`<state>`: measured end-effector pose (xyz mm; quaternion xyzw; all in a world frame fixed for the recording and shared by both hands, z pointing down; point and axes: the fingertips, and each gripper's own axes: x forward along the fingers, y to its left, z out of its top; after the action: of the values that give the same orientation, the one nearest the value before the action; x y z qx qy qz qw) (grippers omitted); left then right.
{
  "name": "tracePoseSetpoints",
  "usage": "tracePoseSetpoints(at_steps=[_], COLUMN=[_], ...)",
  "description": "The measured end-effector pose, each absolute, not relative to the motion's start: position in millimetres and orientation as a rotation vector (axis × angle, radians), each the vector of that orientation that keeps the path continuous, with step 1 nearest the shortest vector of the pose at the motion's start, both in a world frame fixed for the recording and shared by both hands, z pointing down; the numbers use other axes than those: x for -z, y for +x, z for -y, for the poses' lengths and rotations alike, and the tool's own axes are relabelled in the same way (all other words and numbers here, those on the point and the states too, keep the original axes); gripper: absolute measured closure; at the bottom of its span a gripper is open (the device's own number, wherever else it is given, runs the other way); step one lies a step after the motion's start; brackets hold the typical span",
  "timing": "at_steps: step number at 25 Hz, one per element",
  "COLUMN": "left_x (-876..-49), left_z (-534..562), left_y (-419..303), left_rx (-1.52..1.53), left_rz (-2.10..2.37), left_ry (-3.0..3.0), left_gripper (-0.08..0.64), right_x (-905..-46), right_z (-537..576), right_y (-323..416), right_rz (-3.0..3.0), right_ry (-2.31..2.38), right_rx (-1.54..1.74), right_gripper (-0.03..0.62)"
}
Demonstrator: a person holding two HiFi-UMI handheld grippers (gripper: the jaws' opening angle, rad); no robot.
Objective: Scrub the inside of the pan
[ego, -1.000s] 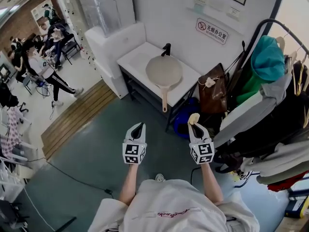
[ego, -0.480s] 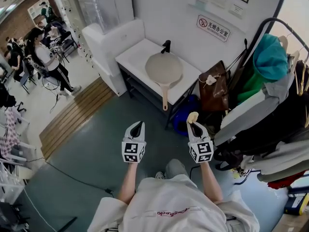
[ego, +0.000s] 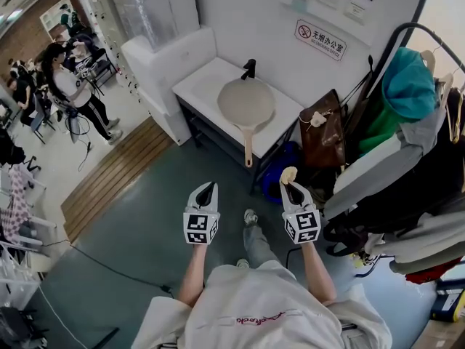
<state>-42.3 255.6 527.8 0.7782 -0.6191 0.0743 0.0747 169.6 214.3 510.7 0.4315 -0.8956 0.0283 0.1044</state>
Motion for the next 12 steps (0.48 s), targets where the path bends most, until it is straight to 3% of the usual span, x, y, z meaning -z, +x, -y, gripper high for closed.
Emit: tracePoseSetpoints(at_steps=[12], left_x=[-530], left_z=[-197], left_y=[-45], left_rx=[-0.232], left_rz=[1.846], left_ry=[2.359], left_gripper=[0.560], right_x=[-518], right_z=[-161], right_y=[158], right_rz=[2.653], right_ry=[1.271], right_rx=[-0.087], right_gripper=[0.569])
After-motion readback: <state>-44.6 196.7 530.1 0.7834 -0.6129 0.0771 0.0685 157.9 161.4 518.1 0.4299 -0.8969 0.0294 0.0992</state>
